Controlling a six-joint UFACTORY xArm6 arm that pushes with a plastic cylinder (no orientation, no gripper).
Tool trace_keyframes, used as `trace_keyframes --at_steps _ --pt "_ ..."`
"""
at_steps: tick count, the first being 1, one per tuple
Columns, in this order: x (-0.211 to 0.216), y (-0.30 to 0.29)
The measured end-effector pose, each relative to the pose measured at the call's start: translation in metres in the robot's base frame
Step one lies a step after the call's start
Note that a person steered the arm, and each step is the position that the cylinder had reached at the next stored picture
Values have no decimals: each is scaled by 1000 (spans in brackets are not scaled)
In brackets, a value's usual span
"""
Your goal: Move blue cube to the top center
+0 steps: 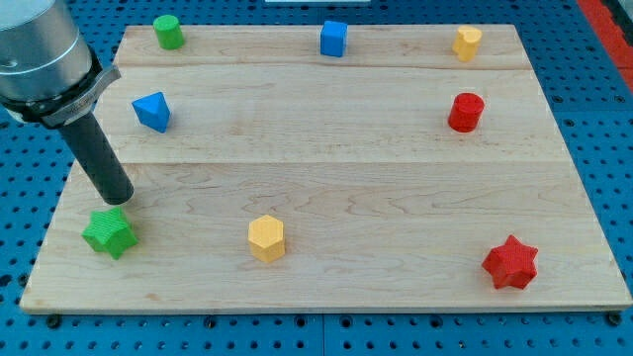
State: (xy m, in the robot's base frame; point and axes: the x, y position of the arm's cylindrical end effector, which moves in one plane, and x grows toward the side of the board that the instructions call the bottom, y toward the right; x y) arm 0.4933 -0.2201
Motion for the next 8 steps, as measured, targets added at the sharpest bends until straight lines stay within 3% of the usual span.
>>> trace_keyframes --at_steps 1,4,5,6,7,8 --pt "1 0" --pt "-76 68" --pt "-104 144" --pt "-170 229" --pt "-214 261" --pt "-231 299"
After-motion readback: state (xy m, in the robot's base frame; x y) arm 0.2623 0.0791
